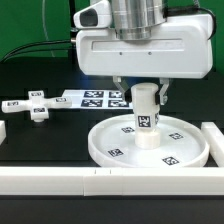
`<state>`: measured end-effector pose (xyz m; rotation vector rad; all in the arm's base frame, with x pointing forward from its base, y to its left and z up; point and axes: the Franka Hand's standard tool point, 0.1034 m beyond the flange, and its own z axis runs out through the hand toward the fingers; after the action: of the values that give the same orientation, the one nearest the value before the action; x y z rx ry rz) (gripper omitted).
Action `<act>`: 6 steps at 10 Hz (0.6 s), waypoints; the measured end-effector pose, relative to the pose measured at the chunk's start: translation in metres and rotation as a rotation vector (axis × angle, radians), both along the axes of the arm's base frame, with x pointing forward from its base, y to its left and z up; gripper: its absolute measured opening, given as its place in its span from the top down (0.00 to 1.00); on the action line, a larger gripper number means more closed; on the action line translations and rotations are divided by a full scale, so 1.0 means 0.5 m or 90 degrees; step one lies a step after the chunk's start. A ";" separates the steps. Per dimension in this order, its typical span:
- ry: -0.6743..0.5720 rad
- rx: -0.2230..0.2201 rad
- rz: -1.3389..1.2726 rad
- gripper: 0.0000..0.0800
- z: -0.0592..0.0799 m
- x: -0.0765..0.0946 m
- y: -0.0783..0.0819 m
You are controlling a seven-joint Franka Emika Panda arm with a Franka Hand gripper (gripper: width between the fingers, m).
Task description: Assemble round table
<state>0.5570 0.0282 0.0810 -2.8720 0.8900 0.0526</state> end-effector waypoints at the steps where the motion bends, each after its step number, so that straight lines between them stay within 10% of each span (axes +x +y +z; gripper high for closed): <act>1: 0.004 0.000 -0.031 0.49 0.000 0.000 0.000; 6: 0.044 0.025 -0.292 0.49 -0.003 -0.002 0.008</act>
Offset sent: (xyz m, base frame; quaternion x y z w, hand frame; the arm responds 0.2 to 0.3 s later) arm 0.0000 0.0000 0.0000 0.0000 0.0000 0.1938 0.9810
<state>0.5558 0.0323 0.0798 -2.5694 1.5156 0.1197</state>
